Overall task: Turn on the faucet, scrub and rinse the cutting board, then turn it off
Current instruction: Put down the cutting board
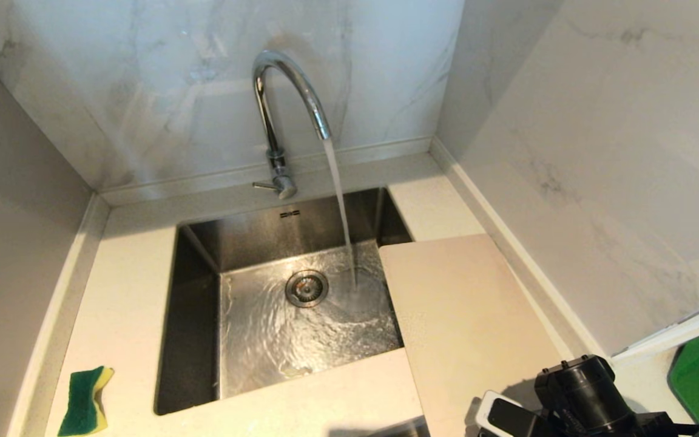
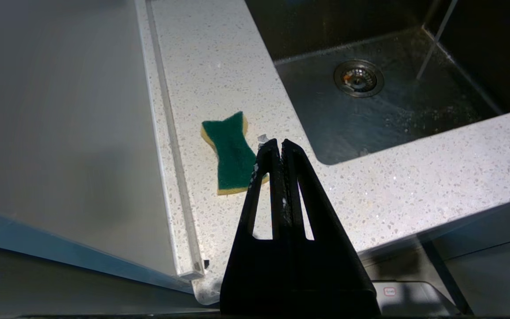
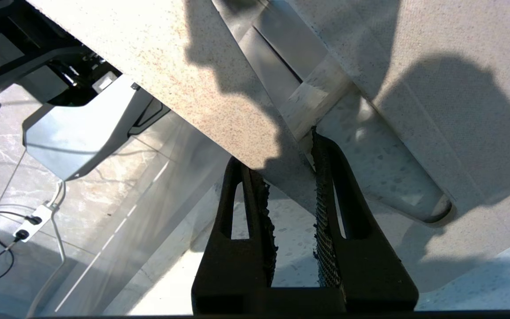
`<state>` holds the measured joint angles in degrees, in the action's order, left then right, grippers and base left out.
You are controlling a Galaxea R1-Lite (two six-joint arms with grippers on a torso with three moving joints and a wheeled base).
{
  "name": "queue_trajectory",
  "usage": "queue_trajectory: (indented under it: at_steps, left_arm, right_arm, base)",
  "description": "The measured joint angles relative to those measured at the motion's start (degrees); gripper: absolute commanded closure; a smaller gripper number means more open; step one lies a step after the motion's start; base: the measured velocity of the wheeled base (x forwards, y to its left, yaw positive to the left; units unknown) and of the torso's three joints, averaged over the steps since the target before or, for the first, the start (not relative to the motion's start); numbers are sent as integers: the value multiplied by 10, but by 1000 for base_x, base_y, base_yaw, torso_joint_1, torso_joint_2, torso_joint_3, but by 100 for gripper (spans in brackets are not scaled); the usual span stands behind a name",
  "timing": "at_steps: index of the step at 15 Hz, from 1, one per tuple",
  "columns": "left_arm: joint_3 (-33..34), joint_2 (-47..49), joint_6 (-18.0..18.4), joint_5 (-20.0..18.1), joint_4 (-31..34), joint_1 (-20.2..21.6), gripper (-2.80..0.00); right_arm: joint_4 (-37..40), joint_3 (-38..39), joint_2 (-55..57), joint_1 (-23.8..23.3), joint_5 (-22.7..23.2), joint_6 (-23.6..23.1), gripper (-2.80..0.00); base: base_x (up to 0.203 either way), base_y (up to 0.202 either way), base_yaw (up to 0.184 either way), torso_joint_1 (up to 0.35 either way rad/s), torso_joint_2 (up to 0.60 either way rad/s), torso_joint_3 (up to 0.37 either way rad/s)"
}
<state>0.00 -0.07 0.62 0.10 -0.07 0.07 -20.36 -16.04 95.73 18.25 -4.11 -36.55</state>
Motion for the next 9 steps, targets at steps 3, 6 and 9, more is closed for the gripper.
queue_trajectory:
  at_steps: [3,6,9]
  left_arm:
    - [0,0,0,0,0,0,0]
    - [0,0,0,0,0,0,0]
    - [0,0,0,0,0,0,0]
  right_arm:
    - [-3,4,-1,-1,-2,6,-280]
    - [-6,6,-2,0,-3,6,-280]
    - [-8,4,-6,0,-2,3,-280]
  base:
    - [0,0,0,0,0,0]
    - [0,0,0,0,0,0]
    - [0,0,0,0,0,0]
